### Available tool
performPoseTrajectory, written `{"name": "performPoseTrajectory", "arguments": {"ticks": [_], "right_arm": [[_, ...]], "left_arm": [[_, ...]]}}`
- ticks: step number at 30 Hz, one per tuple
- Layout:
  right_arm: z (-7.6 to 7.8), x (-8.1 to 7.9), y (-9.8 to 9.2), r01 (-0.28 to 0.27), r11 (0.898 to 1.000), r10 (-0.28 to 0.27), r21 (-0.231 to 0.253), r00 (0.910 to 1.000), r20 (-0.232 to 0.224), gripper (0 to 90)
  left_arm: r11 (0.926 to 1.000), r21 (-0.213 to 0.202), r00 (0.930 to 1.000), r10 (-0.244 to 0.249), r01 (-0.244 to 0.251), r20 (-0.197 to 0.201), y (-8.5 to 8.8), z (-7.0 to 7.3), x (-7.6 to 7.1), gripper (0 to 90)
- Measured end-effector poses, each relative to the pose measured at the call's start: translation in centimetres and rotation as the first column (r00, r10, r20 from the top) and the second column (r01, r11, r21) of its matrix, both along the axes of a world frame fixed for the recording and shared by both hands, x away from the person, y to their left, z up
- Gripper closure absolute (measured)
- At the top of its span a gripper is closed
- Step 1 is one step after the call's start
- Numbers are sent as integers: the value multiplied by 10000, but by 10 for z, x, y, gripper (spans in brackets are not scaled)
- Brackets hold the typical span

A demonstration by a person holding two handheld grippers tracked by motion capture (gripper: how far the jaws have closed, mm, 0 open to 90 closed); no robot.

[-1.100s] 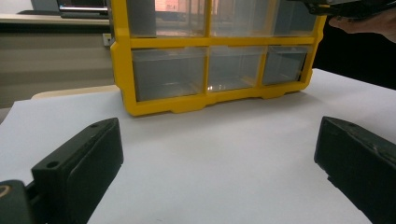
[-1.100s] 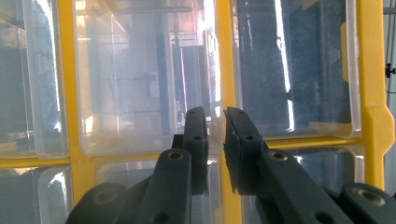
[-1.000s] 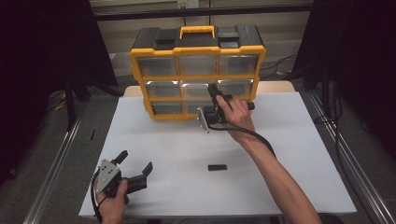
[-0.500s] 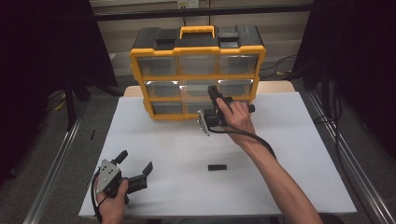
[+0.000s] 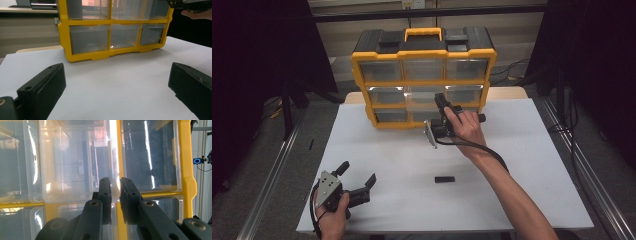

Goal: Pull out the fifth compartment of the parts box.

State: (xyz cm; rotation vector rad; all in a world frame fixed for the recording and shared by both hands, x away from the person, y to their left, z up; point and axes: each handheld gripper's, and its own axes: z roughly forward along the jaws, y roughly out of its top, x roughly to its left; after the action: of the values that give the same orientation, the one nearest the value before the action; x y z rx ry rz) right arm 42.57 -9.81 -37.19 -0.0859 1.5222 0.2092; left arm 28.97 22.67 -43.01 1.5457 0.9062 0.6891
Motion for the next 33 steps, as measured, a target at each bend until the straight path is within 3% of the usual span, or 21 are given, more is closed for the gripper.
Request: {"name": "performPoseTrajectory", "arguments": {"ticks": [33], "right_arm": [[-2,-14,-3,-220,9997,220,125,9997,68,791]], "left_arm": [[9999,-140,10000,21,-22,-57,0,1,0,16]]}}
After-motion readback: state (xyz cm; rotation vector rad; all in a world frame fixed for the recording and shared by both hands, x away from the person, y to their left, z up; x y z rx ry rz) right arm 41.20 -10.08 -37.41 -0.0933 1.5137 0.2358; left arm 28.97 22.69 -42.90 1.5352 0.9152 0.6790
